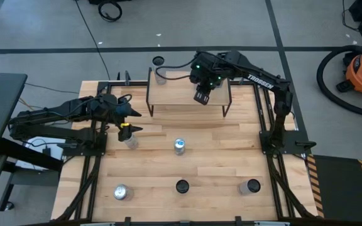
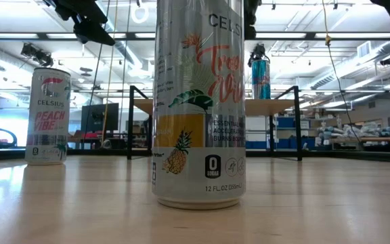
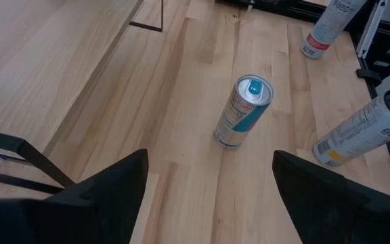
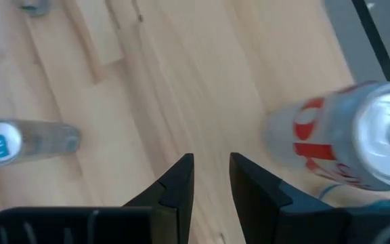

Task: Place canned beverage on shelf
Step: Put the white soda can on the shelf

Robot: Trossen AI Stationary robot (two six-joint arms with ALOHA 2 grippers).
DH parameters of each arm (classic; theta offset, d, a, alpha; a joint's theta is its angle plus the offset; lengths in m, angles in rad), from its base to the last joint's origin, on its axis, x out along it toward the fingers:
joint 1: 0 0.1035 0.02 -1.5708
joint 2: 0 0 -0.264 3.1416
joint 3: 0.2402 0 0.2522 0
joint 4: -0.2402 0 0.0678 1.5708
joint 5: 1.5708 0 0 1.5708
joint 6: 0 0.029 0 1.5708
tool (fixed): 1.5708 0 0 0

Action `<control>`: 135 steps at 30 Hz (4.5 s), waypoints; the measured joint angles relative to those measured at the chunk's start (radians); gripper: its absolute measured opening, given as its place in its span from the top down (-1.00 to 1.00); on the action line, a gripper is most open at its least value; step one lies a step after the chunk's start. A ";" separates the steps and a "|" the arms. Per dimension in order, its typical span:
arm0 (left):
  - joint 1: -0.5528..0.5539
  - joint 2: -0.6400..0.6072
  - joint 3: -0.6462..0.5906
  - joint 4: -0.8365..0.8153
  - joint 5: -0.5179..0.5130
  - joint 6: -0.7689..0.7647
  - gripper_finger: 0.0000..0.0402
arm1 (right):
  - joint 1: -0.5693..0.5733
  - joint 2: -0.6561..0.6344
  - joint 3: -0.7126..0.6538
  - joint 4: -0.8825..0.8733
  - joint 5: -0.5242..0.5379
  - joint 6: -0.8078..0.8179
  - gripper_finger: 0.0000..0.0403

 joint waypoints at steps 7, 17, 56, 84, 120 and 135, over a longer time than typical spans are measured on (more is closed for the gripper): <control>0.000 0.000 0.000 -0.030 -0.077 -0.140 -0.59 | 0.046 0.000 0.000 -0.010 0.030 -0.009 0.49; 0.000 0.000 0.000 -0.157 -0.094 -0.373 -0.59 | 0.053 0.000 0.000 -0.009 0.037 -0.044 0.49; -0.012 0.035 0.012 -0.464 -0.057 -0.597 -0.59 | 0.052 0.000 0.000 0.029 0.034 -0.061 0.49; -0.152 0.177 0.012 -0.460 -0.110 -0.649 -0.59 | 0.052 0.000 -0.001 0.039 0.033 -0.066 0.49; -0.262 0.177 0.011 -0.439 -0.185 -0.675 -0.59 | 0.052 0.000 -0.001 0.043 0.033 -0.069 0.49; -0.260 0.269 0.013 -0.392 -0.191 -0.610 -0.58 | 0.052 0.001 -0.001 0.043 0.033 -0.069 0.49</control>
